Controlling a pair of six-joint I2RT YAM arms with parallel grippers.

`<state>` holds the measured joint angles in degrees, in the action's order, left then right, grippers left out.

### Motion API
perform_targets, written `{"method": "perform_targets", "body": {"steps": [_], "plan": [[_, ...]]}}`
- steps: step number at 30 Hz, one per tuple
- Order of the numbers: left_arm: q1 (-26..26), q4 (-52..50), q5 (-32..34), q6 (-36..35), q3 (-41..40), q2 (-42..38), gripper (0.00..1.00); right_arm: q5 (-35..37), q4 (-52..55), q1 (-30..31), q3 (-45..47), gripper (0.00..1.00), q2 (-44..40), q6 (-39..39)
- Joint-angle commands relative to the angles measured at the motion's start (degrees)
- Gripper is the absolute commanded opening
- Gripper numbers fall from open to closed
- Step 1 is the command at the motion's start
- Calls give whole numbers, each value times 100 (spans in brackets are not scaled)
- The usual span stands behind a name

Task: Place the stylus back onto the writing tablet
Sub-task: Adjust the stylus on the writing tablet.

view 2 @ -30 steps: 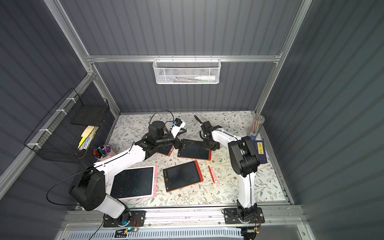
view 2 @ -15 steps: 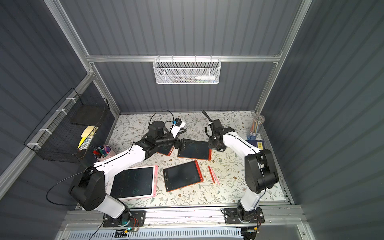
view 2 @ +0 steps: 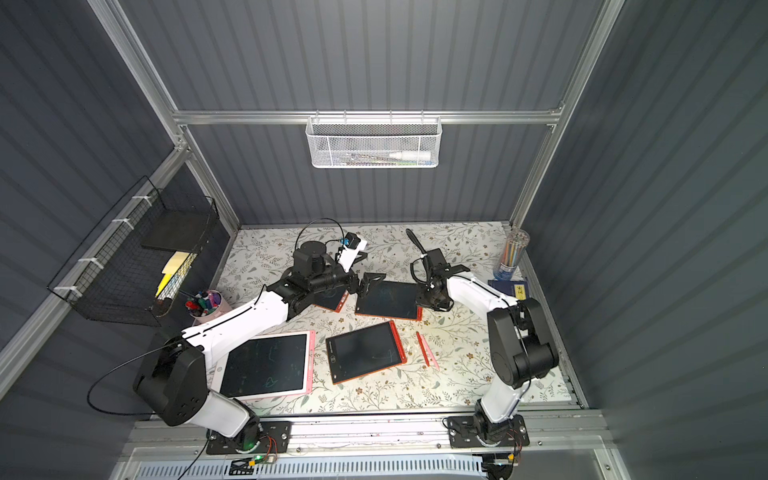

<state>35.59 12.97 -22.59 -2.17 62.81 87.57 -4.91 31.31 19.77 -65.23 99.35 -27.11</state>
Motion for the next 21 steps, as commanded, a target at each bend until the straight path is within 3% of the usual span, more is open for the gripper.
{"method": "perform_targets", "body": {"steps": [1,21], "plan": [[25,73,85,-57,-76,-152,100,-130,-95,-13,-212,15,300,-107],[18,81,-27,-58,-62,-146,99,493,123,115,-496,9,977,-153]]}}
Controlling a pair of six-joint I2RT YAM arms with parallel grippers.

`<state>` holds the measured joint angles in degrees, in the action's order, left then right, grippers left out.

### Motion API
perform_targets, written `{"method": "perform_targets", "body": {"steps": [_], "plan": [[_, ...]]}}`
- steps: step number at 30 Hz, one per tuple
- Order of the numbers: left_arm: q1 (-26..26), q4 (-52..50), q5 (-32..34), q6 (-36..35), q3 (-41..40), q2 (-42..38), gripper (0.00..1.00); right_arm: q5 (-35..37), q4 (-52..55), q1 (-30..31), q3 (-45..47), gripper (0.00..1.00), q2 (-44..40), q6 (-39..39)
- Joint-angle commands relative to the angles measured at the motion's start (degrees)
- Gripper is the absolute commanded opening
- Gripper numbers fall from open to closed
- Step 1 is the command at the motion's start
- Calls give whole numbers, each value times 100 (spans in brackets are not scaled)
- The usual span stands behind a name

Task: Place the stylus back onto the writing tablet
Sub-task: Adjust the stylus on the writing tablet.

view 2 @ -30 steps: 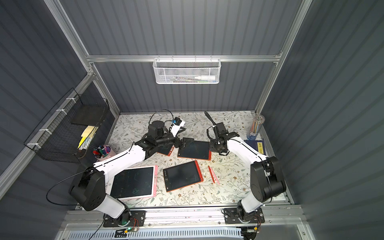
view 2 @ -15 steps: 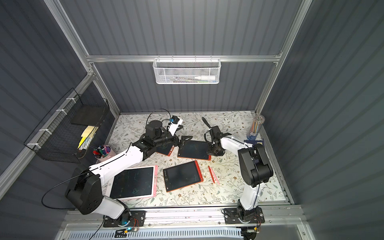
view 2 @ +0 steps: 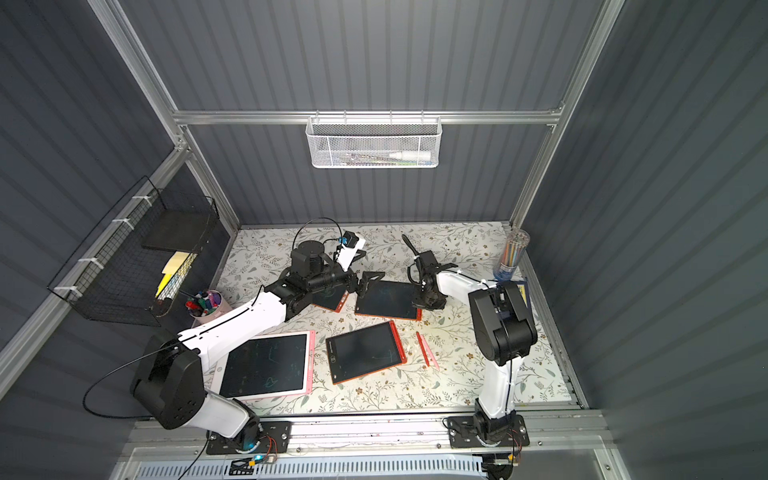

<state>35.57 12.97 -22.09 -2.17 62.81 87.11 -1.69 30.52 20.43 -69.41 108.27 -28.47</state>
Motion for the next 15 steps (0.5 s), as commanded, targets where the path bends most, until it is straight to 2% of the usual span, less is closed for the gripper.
{"method": "perform_targets", "body": {"steps": [1,8,15], "plan": [[20,75,-93,-64,-66,-115,99,194,229,49,-102,9,43,-2],[20,64,-151,-59,-53,-123,99,480,506,38,-524,10,-102,113],[20,77,-164,-39,-74,-185,99,459,593,36,-914,11,254,141]]}}
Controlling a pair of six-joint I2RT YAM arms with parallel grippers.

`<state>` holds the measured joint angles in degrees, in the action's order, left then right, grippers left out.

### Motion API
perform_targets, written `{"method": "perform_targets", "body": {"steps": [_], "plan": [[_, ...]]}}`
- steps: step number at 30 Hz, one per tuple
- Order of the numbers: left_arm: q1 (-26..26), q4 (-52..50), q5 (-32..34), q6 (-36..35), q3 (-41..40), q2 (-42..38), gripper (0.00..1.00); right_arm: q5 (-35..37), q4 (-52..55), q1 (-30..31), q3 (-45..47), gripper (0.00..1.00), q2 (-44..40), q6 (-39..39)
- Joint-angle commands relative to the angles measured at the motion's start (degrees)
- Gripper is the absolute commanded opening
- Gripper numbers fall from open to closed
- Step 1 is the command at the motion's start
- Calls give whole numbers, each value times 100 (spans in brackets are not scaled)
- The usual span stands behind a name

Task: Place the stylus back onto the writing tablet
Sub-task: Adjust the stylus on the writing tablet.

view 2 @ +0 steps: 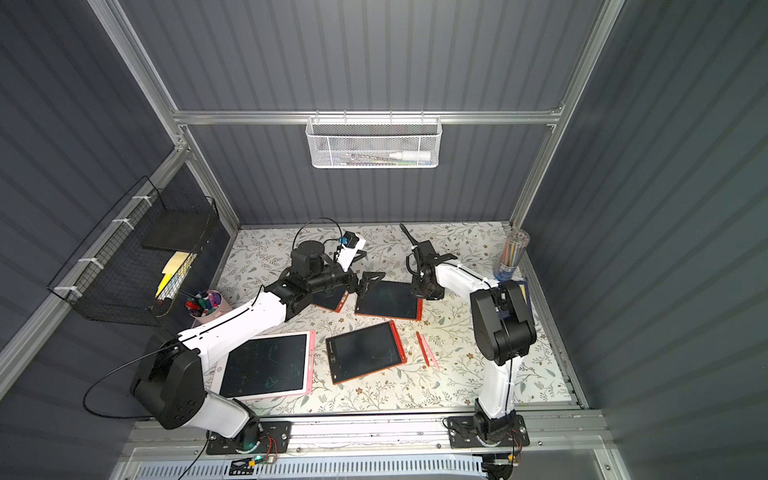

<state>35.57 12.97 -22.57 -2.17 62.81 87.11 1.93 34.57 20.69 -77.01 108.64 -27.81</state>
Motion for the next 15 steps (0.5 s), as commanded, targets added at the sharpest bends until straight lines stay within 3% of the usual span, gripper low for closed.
{"method": "perform_targets", "body": {"steps": [1,15], "plan": [[20,78,-121,-37,-76,-193,99,95,190,10,-186,11,270,80],[20,112,-148,-20,-76,-230,99,237,242,75,-211,13,776,213]]}}
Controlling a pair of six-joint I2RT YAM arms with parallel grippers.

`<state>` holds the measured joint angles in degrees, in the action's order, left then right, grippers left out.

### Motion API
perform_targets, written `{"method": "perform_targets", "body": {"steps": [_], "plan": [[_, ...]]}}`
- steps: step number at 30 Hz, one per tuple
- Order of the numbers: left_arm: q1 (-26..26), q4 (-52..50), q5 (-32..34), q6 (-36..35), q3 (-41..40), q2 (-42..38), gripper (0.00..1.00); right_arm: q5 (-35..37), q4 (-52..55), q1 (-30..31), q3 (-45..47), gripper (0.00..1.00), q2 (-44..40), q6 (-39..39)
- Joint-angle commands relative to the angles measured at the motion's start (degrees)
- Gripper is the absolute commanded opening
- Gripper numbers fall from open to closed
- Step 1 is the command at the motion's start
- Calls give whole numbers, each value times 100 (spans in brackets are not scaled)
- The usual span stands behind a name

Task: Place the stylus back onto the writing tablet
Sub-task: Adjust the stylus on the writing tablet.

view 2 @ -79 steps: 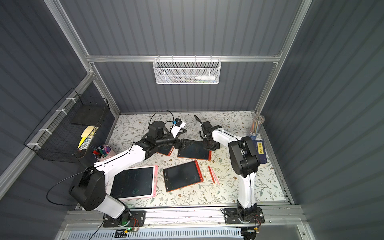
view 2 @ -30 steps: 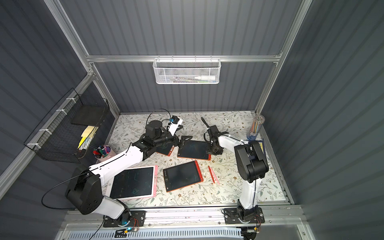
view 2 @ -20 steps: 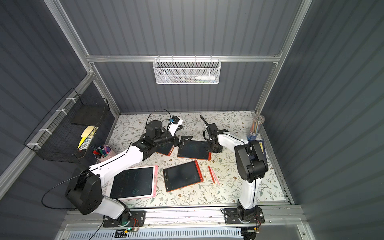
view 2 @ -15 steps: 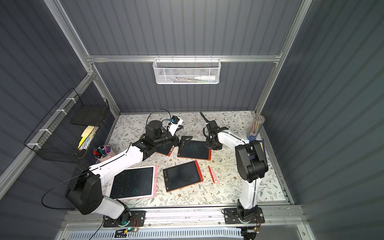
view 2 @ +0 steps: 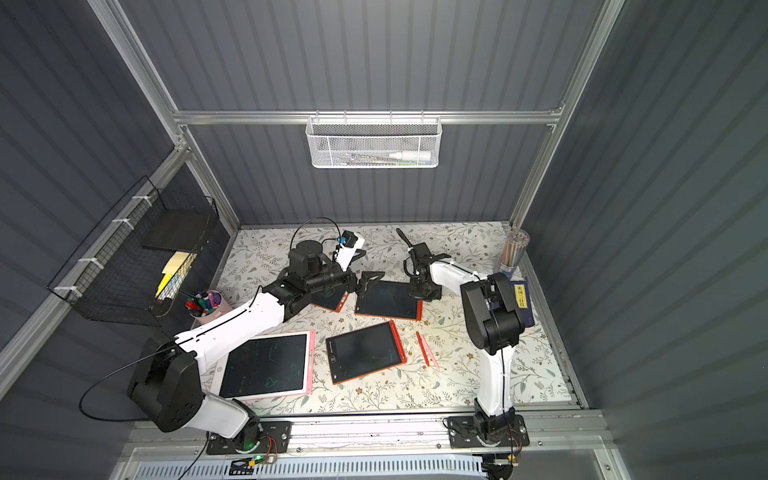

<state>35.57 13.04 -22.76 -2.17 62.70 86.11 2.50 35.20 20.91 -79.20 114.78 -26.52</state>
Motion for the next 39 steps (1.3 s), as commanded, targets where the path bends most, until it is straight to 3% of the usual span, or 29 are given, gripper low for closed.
{"method": "perform_targets", "body": {"steps": [1,8,11,14,20,24,27,39], "plan": [[20,114,-123,-20,-65,-129,99,210,203,69,1,13,195,91],[20,117,-140,-11,-80,-172,99,494,325,168,-52,12,247,69],[20,89,-141,-3,-91,-265,99,185,205,186,9,13,-111,95],[-6,133,26,24,-125,-416,99,-176,25,305,196,18,-529,173],[-24,56,590,243,-157,-589,99,-147,97,598,598,22,-968,-220],[-24,-373,795,637,-170,-656,99,-199,-158,632,1145,30,-1367,-565],[-24,-739,1271,1142,-224,-835,99,-433,-420,623,1522,50,-1630,-580],[-24,-458,1399,2542,-898,-912,99,-1005,-1434,616,2776,64,-2448,-724]]}}
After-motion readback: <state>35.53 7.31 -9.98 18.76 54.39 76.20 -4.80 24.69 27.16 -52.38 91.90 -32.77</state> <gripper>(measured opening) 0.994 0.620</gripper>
